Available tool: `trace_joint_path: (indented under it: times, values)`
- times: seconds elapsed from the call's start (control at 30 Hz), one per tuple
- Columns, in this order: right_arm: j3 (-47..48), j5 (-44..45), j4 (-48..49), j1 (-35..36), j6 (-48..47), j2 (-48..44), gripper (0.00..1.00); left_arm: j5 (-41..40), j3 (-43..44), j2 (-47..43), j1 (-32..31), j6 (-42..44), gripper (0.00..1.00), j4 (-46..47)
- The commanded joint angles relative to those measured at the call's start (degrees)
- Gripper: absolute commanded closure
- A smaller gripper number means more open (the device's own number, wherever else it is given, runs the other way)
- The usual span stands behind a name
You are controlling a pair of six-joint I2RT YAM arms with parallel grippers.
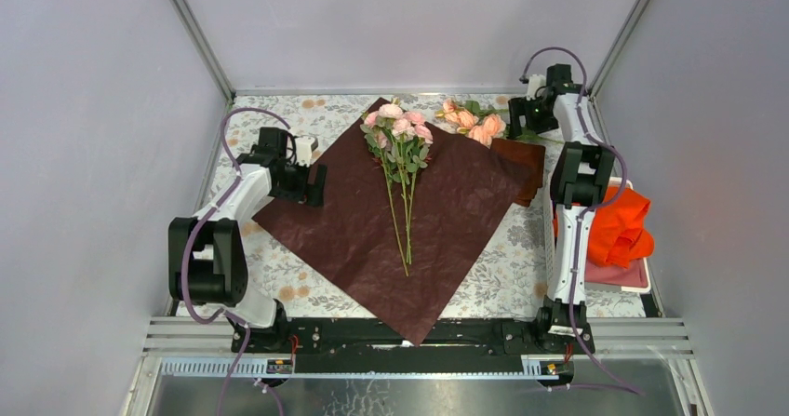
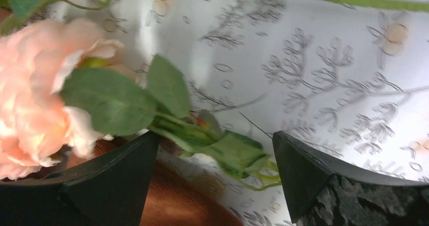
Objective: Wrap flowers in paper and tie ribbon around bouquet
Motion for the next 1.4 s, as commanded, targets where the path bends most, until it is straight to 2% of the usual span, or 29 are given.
trace_joint_path:
  times: [0.0, 0.07, 0.17, 0.27, 0.37, 0.5, 0.73, 0.87, 0.93, 1.03, 1.13, 1.17, 1.2, 1.3, 1.37]
  values:
    - [2.8, 4.7, 1.5, 2.9, -2.5, 2.5, 0.11, -0.6, 0.0, 0.9, 0.4, 1.1, 0.02, 0.3]
    - [3.4, 4.0, 2.8, 3.0, -1.7, 3.0, 0.25, -0.6, -0.2, 1.0, 0.5, 1.0, 0.02, 0.3]
    - [2.1, 3.0, 4.8, 3.0, -1.6, 2.2, 0.58, -0.9, -0.2, 1.0, 0.6, 1.1, 0.02, 0.3]
    - [0.7, 3.3, 5.8, 2.9, -3.9, 0.5, 0.87, -1.0, -0.1, 1.2, 0.6, 1.1, 0.02, 0.3]
    - [-1.0, 10.8, 8.6, 2.9, -7.3, -2.9, 0.99, -0.8, -0.2, 1.4, 0.6, 1.1, 0.02, 0.3]
    - [-5.2, 18.8, 12.9, 3.0, -13.2, -10.3, 1.00, -0.6, -0.2, 1.4, 0.6, 1.1, 0.02, 0.5]
    - [-21.4, 26.2, 27.9, 5.0, -22.2, -29.3, 1.00, -0.3, 0.0, -0.1, 0.6, 0.9, 0.02, 0.6]
    - [-26.1, 30.8, 32.3, 6.7, -23.4, -37.9, 1.00, 0.2, -0.3, -1.6, 0.6, 1.0, 0.02, 0.6]
    - [-28.1, 32.0, 33.5, 8.3, -21.1, -42.4, 1.00, 0.5, -0.3, -2.2, 0.6, 1.0, 0.02, 0.6]
    - [-28.4, 27.7, 29.9, 11.4, -8.2, -48.2, 1.00, 1.2, -0.4, -2.9, 0.6, 0.9, 0.02, 0.6]
    - [-31.5, 14.7, 28.3, 14.2, 18.4, -53.7, 1.00, 1.1, -0.1, -3.4, 0.6, 0.7, 0.02, 0.6]
    - [-35.5, 10.6, 30.4, 15.7, 31.2, -55.7, 1.00, 1.1, -0.1, -3.7, 0.6, 0.8, 0.02, 0.6]
    - [-42.6, 8.1, 34.0, 18.2, 38.8, -57.6, 1.00, 1.1, 0.0, -4.0, 0.6, 0.8, 0.02, 0.5]
    - [-57.0, 9.5, 45.5, 29.2, 50.5, -61.2, 1.00, 1.8, -0.4, -5.0, 0.6, 0.7, 0.01, 0.4]
    - [-62.3, 12.5, 50.5, 34.8, 55.5, -60.1, 1.00, 2.2, -0.7, -5.6, 0.6, 0.7, 0.01, 0.4]
